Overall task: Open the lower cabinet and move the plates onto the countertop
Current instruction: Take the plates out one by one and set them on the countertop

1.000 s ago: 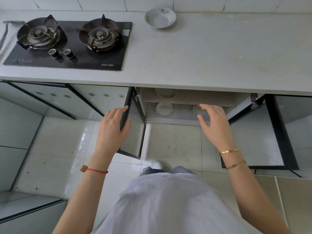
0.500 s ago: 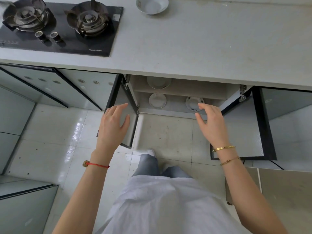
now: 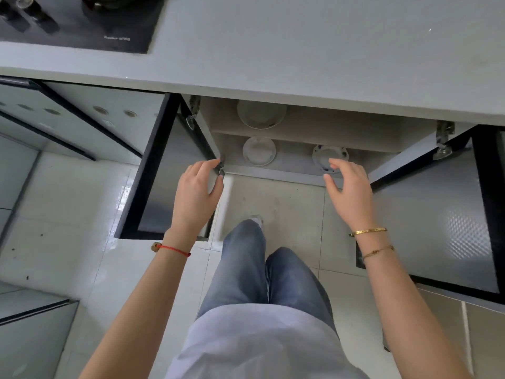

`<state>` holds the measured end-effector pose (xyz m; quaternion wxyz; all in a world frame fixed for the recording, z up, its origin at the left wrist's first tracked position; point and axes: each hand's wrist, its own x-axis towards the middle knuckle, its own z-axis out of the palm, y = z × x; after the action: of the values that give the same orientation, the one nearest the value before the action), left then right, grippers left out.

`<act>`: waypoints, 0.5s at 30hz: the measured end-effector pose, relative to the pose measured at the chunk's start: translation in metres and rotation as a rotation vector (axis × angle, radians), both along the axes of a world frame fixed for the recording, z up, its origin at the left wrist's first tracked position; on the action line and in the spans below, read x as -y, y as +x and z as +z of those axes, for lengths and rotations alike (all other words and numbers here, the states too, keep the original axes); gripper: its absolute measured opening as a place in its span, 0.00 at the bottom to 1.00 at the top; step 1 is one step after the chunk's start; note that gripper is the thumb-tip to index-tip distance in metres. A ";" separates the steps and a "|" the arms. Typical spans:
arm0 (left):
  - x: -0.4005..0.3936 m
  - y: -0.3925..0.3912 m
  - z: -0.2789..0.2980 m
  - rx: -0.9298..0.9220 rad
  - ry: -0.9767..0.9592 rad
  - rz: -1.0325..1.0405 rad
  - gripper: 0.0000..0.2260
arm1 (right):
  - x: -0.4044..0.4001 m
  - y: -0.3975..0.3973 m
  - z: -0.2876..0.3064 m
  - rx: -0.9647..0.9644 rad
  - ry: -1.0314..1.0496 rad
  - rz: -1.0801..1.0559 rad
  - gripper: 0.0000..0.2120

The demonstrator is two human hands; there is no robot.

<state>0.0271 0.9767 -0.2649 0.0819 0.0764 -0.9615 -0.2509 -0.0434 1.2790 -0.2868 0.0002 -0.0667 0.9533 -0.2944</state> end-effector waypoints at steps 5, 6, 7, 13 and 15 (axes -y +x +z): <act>0.011 -0.066 -0.101 -0.055 -0.017 0.001 0.14 | 0.011 -0.059 -0.101 -0.041 0.012 0.006 0.16; 0.015 -0.081 -0.121 -0.073 -0.014 0.008 0.14 | 0.015 -0.072 -0.121 -0.048 0.011 0.010 0.16; 0.018 -0.096 -0.141 -0.090 -0.007 0.013 0.14 | 0.018 -0.085 -0.140 -0.060 0.005 0.014 0.16; 0.038 -0.178 -0.249 -0.216 -0.024 0.006 0.14 | 0.043 -0.159 -0.236 -0.209 -0.029 0.023 0.16; 0.044 -0.199 -0.277 -0.249 -0.018 0.009 0.15 | 0.051 -0.182 -0.261 -0.248 -0.034 0.044 0.17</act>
<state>-0.1723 0.9327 -0.5418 0.2025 0.0480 -0.9457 -0.2497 -0.2256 1.2277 -0.5474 -0.1126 -0.1237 0.9392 -0.3000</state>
